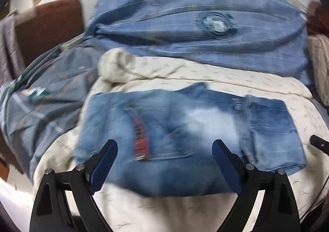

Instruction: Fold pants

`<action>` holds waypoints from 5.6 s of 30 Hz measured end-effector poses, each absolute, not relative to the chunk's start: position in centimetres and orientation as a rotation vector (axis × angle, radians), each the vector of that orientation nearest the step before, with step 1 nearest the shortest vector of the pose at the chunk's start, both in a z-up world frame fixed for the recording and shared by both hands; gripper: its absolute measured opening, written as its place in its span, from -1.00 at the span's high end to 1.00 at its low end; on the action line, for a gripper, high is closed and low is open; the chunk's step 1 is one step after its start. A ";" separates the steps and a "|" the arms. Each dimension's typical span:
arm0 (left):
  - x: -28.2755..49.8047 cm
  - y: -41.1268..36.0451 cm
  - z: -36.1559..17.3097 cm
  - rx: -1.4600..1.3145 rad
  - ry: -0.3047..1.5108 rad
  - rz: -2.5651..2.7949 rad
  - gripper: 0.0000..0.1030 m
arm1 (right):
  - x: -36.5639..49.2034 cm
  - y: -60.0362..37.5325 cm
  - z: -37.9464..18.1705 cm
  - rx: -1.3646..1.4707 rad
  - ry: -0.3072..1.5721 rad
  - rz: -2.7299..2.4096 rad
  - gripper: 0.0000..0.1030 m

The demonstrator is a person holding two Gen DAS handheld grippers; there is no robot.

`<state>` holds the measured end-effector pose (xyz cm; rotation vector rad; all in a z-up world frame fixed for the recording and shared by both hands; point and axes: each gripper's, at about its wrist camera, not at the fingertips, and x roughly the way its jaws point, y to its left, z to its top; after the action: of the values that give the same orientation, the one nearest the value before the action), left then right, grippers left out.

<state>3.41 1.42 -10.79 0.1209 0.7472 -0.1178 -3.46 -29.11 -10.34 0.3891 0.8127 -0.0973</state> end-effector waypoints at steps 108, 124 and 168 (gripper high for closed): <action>3.6 -21.7 -11.7 0.373 0.885 -0.541 0.71 | -9.4 -38.3 -7.7 0.680 0.521 -0.196 -0.17; 4.5 -9.1 -6.7 0.355 0.766 -0.450 0.47 | -3.3 -33.9 -8.8 0.828 0.622 0.145 -0.43; 3.2 -7.8 -8.6 0.371 0.668 -0.280 -0.31 | -2.7 -28.9 -7.0 0.465 0.567 0.083 -0.22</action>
<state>3.17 -7.84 -8.58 0.3711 0.6676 -0.2802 -2.75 -28.89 -6.97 0.4649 0.5675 0.0827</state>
